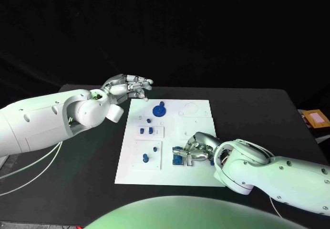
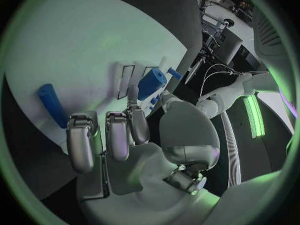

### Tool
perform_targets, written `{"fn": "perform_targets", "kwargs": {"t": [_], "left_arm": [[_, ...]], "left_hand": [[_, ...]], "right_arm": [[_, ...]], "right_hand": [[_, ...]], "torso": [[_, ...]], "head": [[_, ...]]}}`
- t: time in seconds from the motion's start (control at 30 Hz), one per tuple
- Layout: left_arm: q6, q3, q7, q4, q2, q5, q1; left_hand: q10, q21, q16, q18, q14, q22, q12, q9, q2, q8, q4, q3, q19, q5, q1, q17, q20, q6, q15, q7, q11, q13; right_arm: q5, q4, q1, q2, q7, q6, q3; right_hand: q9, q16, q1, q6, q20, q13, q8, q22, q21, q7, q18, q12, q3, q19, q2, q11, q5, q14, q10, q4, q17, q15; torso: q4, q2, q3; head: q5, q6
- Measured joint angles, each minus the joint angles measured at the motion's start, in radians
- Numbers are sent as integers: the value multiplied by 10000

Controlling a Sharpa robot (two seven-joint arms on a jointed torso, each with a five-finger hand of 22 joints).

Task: Assemble the parts on the task board

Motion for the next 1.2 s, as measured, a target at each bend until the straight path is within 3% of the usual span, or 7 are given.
{"fn": "perform_targets", "kwargs": {"t": [0.2, 0.27, 0.43, 0.6, 1.03, 1.13, 1.2], "left_arm": [[0, 0, -6, 6, -10, 0, 0], [0, 0, -7, 7, -20, 0, 0], [0, 0, -10, 8, -37, 0, 0], [0, 0, -12, 5, -40, 0, 0], [7, 0, -12, -8, -24, 0, 0], [8, 0, -12, -10, -23, 0, 0], [8, 0, -12, -11, -23, 0, 0]], "left_hand": [[0, 0, 0, 1, 0, 0, 0, 0, 0, 0, 0, 0, 0, 0, 0, -6, 0, 0, 0, 0, 0, 9], [0, 0, 0, 0, 0, 1, -1, 0, 0, 0, 0, 0, 0, 0, 0, -9, 0, 0, 0, 0, 0, 9], [0, 0, 0, 0, 0, 1, -1, 0, 0, 0, 0, 0, 0, 0, 0, -9, 0, 0, 0, 0, 0, 9], [0, -43, 0, 0, 0, -4, -1, -4, 0, 0, 0, 0, 0, 0, 0, -8, 0, 0, 0, 0, 0, 8], [0, -43, 0, 0, 0, -8, -2, -9, 0, 0, 0, 0, -1, 0, 0, -8, 0, 0, 0, 0, 0, 7], [0, -43, 0, 0, 0, -8, -2, -9, 0, 0, 1, -1, -1, 0, 0, -7, 0, 0, 0, 0, 0, 6], [0, -43, 0, 0, 0, -8, -2, -9, 0, 0, 35, -34, -1, 0, 0, -7, 0, 0, 0, 0, 0, 7]], "right_arm": [[-153, 259, -13, -196, -2, -20, 1], [-190, 369, -16, -308, 15, -30, 1], [-245, 629, -17, -620, 92, -39, 1], [-283, 797, -17, -756, 222, 50, 1], [-425, 585, -18, -519, 313, 368, 3], [-448, 448, -15, -466, 317, 392, 14], [-456, 370, -7, -458, 348, 399, 19]], "right_hand": [[23, 0, 5, -35, 0, -1, 0, -1, 0, -34, 0, 0, -128, 0, 5, 0, 174, 0, 0, -14, 0, 0], [37, 0, 233, -35, 0, -1, 0, -1, 0, -34, 0, 0, -197, 0, 147, 0, 413, 0, 0, -28, 0, 0], [50, 0, 945, -34, 1, -1, 0, -2, 1, -34, 0, 2, -292, 0, 162, 0, 864, 0, 0, -99, 0, 1], [53, 0, 1693, -35, 1, -2, 0, -2, 76, -34, 0, 76, -414, 0, -5, -37, 699, 0, 37, -112, 4, 1], [52, 0, 1778, -34, 1, -3, 0, -4, 76, -34, 0, 76, -414, 0, 61, -37, 683, 0, 36, -112, 7, 1], [52, 0, 1794, -34, 1, -3, 0, -4, 76, -34, -155, 76, -428, 0, 76, -36, 662, 0, 36, -98, 7, 1], [51, 0, 1794, -35, 1, -4, 0, -4, 80, -34, -155, 86, -445, 0, 76, -36, 631, 0, 36, -84, 7, 2]], "torso": [[-3, -2, 2], [-4, -2, 1], [-12, -3, 1], [-13, -6, 1], [0, 2, 2], [2, 2, -1], [6, 2, -5]], "head": [[0, 0], [1, 0], [17, 0], [21, 0], [8, 0], [-1, 0], [-4, 0]]}}
